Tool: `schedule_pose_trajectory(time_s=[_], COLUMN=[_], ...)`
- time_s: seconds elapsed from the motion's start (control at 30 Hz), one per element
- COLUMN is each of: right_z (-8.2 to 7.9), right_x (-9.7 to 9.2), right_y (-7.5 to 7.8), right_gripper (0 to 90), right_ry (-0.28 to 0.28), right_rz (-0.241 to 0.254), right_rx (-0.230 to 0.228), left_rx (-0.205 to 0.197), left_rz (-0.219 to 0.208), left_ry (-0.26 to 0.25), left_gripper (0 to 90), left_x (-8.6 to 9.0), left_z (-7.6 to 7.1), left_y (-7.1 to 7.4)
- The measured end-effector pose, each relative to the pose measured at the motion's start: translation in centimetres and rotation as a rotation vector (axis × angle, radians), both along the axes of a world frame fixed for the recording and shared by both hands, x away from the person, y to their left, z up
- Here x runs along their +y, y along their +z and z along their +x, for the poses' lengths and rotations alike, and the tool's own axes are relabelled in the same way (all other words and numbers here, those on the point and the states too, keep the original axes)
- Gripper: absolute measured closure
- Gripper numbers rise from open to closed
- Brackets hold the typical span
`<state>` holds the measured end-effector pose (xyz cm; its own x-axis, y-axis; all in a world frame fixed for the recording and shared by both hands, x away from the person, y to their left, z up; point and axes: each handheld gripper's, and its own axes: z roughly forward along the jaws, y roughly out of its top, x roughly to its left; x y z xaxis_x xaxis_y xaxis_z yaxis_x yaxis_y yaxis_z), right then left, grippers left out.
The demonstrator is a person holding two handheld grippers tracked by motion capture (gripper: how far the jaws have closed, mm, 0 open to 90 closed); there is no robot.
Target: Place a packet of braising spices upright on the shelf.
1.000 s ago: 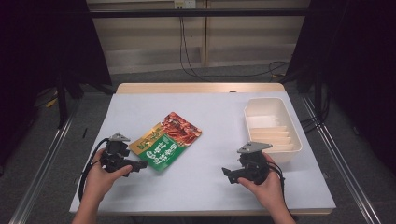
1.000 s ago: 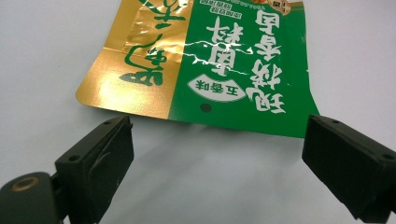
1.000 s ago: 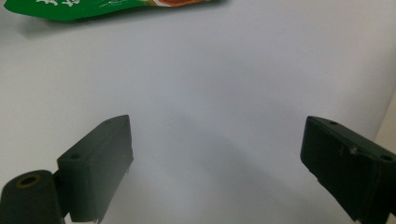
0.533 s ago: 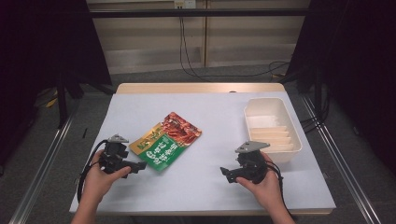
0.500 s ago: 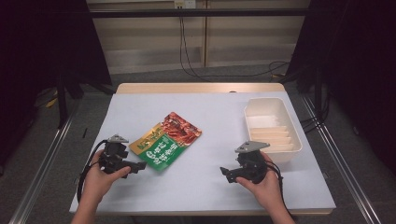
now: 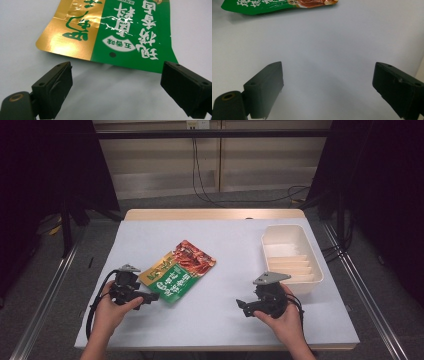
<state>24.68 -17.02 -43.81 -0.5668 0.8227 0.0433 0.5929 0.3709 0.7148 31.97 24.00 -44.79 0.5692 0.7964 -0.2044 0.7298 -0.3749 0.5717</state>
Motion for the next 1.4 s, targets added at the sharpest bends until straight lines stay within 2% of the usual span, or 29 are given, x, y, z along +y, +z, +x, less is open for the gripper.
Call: schedule_pose_trajectory(time_s=[0.03, 0.1, 0.2, 0.23, 0.3, 0.53, 0.63, 1.0, 1.27, 1.3, 1.4], right_z=[-0.01, -0.01, -0.05, -0.04, -0.07, -0.07, -0.09, -0.08, -0.06, -0.07, -0.09], right_x=[0.05, 0.07, 0.20, 0.19, 0.17, 0.10, 0.13, 0.20, 0.23, 0.23, 0.23], right_y=[-0.02, -0.03, -0.07, -0.07, 0.03, 0.13, 0.13, 0.13, 0.12, 0.12, 0.17], right_gripper=[9.8, 9.8, 9.8, 9.8, 9.8, 10.0, 10.0, 10.2, 10.3, 10.3, 10.4], right_ry=[0.001, 0.003, -0.003, -0.002, -0.003, -0.009, -0.007, -0.006, 0.005, 0.004, 0.003], right_rz=[0.002, -0.001, 0.000, 0.000, 0.006, 0.011, 0.011, 0.007, 0.008, 0.008, 0.004], right_rx=[0.002, 0.002, 0.007, 0.005, 0.007, 0.003, 0.001, -0.002, -0.009, -0.009, -0.009], left_rx=[0.012, 0.004, 0.023, 0.022, 0.031, 0.042, 0.044, 0.056, 0.057, 0.058, 0.058], left_rz=[-0.017, -0.017, -0.020, -0.010, -0.028, -0.051, -0.044, -0.044, -0.056, -0.079, -0.082], left_ry=[0.005, 0.014, 0.014, 0.016, 0.041, 0.076, 0.063, 0.070, 0.081, 0.111, 0.114], left_gripper=[10.6, 11.4, 11.7, 11.9, 13.5, 16.8, 17.2, 18.0, 19.2, 19.9, 20.9], left_x=[-0.09, -0.17, -0.46, -0.50, -0.49, -0.72, -0.68, -0.62, -0.61, -0.78, -0.73], left_z=[0.04, 0.06, 0.12, 0.19, 0.30, 0.45, 0.54, 0.64, 0.74, 0.74, 0.82], left_y=[-0.03, -0.06, -0.24, -0.38, -0.65, -0.69, -0.66, -0.65, -0.55, -0.65, -0.70])
